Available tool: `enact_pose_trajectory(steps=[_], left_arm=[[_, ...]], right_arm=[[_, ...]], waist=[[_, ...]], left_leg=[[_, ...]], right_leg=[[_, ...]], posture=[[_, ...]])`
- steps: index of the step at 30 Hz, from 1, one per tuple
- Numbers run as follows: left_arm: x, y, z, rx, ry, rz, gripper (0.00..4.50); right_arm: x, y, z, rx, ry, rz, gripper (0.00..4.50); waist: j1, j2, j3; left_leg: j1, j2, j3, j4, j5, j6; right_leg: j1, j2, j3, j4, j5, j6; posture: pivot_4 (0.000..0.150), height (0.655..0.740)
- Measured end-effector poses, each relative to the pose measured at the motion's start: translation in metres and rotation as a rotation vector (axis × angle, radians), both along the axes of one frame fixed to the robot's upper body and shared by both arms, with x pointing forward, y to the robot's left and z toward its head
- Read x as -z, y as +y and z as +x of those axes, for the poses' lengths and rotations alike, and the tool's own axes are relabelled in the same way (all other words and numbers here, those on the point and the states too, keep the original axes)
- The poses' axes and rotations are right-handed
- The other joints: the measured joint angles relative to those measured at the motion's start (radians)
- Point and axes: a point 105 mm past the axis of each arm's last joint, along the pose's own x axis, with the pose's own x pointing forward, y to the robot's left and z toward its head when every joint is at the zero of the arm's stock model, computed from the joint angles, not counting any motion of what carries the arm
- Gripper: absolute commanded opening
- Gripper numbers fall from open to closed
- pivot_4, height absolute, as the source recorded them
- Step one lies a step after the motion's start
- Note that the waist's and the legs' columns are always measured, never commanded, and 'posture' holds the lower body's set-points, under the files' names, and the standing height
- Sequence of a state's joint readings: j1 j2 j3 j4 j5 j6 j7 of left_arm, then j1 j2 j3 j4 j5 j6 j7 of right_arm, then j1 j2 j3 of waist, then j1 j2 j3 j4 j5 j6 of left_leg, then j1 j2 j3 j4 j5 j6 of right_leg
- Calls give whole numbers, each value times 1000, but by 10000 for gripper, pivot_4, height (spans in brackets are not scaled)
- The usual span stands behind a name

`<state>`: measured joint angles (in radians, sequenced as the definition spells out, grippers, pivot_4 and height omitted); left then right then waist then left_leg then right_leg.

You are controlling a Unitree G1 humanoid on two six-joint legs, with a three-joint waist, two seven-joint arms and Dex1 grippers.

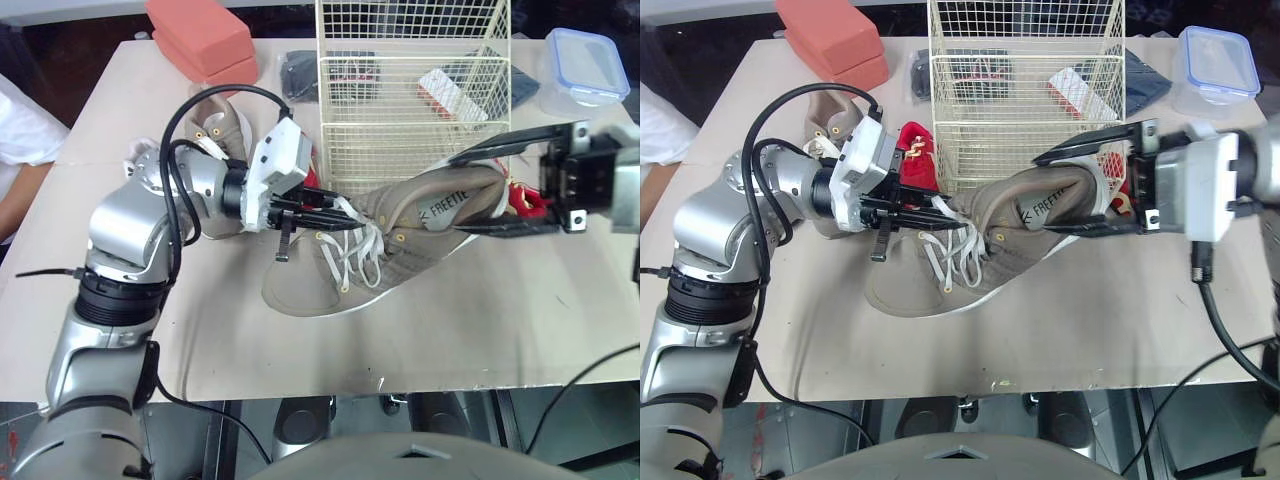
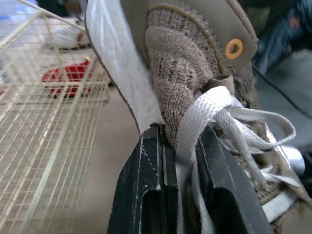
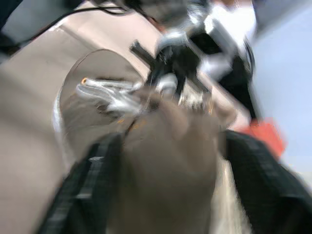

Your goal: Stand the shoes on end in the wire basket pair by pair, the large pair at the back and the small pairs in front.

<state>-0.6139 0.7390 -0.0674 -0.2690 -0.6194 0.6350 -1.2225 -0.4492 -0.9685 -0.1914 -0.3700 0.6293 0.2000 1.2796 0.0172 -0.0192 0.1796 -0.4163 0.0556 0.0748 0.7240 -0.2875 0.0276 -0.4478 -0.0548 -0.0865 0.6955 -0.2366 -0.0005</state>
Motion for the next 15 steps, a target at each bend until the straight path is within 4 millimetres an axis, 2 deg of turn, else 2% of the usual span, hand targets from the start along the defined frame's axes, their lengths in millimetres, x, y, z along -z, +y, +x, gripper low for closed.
enact_pose_trajectory(steps=[3, 4, 5, 7, 9, 12, 15], left_arm=[[-4, 1, -1, -29, 7, -61, 1335], [-11, -2, -4, -43, 1, -115, 1335], [-15, -2, -5, -55, -10, -156, 1335], [-22, -6, -4, -90, -26, -229, 1335], [-27, -10, -2, -127, -49, -283, 1335], [-34, -18, 5, -197, -120, -359, 1335], [-33, -20, 14, -287, -201, -367, 1335]], right_arm=[[5, -16, 1, 103, 127, 94, 44734], [9, -31, -3, 188, 237, 160, 44734], [12, -37, -5, 235, 304, 206, 44734], [15, -43, -7, 307, 410, 297, 44734], [16, -35, -11, 335, 472, 362, 44734], [18, -11, -13, 356, 610, 512, 44734], [9, 3, -8, 386, 628, 625, 44734]], waist=[[0, 0, 0], [0, 0, 0], [0, 0, 0], [0, 0, 0], [-3, 0, 0], [-4, 0, 0], [-3, 0, 0]], left_leg=[[1, 0, -1, 0, 0, 0], [1, 0, -1, 0, 0, 0], [2, 1, -1, 0, 0, 0], [2, 1, -1, 0, 0, 0], [3, 1, -1, 0, 0, 0], [3, 1, -1, 0, 0, 0], [3, 0, -1, 0, 0, 0]], right_leg=[[0, 0, 0, 0, 0, 0], [1, 0, 0, 0, 0, 0], [2, 0, 0, 0, 0, 0], [2, -1, 0, 0, 0, 0], [2, -1, 1, 1, 0, 1], [2, 1, 1, 2, 0, 1], [2, 3, 2, 1, 0, 1]], posture=[[1500, 6860], [1500, 6860], [1500, 6860], [1500, 6860], [1500, 6860], [1500, 6860], [1500, 6860]])
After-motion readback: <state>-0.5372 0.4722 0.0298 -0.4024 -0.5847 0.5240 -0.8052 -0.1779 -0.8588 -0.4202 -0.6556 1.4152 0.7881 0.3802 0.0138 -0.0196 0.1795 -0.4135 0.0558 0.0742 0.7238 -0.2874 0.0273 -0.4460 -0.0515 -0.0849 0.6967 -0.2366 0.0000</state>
